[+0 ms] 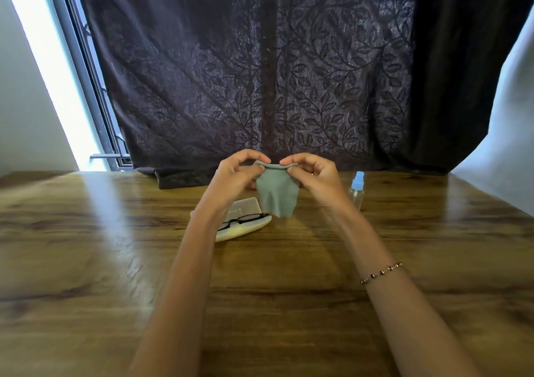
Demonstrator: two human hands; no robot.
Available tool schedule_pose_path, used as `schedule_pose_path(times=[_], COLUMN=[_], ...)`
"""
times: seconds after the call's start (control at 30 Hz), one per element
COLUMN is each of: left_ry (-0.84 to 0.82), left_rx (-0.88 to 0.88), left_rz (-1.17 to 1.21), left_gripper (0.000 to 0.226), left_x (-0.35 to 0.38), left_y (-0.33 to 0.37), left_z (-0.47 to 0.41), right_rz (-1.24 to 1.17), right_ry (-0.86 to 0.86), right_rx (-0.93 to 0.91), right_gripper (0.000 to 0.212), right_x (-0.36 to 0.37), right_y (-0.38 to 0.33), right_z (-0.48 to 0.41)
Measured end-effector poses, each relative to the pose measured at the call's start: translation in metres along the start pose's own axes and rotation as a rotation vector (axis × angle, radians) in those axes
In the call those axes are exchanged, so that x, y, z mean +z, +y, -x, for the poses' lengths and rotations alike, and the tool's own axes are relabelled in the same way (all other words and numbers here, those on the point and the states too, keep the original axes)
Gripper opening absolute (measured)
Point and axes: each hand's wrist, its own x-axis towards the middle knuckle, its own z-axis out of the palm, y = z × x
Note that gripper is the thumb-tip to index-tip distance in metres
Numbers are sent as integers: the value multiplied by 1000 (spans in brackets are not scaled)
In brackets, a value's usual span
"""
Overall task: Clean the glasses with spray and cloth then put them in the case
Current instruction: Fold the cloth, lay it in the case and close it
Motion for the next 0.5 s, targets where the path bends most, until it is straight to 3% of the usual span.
schedule_pose_path(times=[0.17, 0.3, 0.4, 0.5], left_ry=[10, 0, 7, -2], left_rx=[-40, 40, 54, 66], left_rz=[104, 47, -22, -97], left_gripper=[21, 21, 29, 22], left_x=[-2, -3, -4, -5], left_y=[3, 2, 1, 0], left_z=[2, 1, -1, -2], right_rz=[-94, -65, -19, -18], right_ry=[-4, -13, 15, 6], right_rx=[44, -11, -3, -13], right_gripper=[8, 21, 17, 14], right_x=[0, -1, -1, 0], right_y=[-2, -1, 2, 3], right_z=[0, 0, -2, -1])
